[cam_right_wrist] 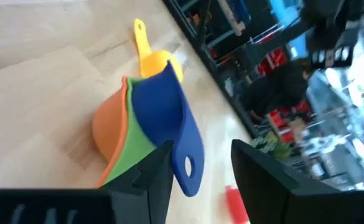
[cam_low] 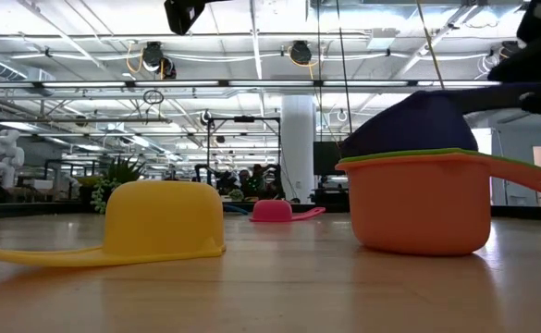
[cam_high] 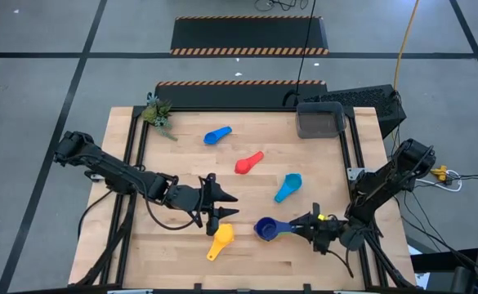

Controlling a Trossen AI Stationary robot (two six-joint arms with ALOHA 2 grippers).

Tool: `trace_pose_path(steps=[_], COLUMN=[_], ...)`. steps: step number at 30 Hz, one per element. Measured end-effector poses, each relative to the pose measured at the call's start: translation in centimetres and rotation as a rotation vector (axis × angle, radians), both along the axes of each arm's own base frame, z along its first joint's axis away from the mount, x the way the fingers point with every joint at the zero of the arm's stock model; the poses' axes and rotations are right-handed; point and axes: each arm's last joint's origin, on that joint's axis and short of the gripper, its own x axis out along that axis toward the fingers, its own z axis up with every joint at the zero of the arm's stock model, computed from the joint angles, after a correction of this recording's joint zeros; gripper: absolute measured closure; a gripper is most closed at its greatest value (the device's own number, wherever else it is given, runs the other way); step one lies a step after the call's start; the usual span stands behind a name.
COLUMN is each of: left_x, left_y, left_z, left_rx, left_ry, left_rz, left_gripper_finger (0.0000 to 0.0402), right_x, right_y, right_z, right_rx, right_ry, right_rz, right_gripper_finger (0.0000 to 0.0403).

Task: Nest measuring cups in basket
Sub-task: Stack the dark blue measuring cup on top of the green measuring cup

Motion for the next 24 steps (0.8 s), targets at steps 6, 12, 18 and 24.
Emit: trace_pose_path(steps=[6, 12, 18, 24], left_x=[-0.01, -0.03, -0.03, -0.03], left_y=[0.00, 0.01, 0.01, 0.01], left_z=[-0.02, -0.08, -0.08, -0.08], left_rx=[0.003, 0.006, 0.005, 0.003], left_ry=[0.002, 0.008, 0.007, 0.007], left_rz=[-0.001, -0.001, -0.001, 0.000], left_gripper_finger=[0.0227, 0.0227, 0.0227, 0.0227], right_x=[-0.30, -0.29, -0.30, -0.36], right_y=[-0.28, -0.24, -0.25, -0.33], right_z=[-0.50, -0.52, -0.56, -0.78], right_rx=[0.128, 0.217, 0.233, 0.211], right_ry=[0.023, 0.031, 0.034, 0.050], right_rz=[0.014, 0.013, 0.008, 0.006], right_gripper_finger=[0.0248, 0.0248, 0.0248, 0.0248])
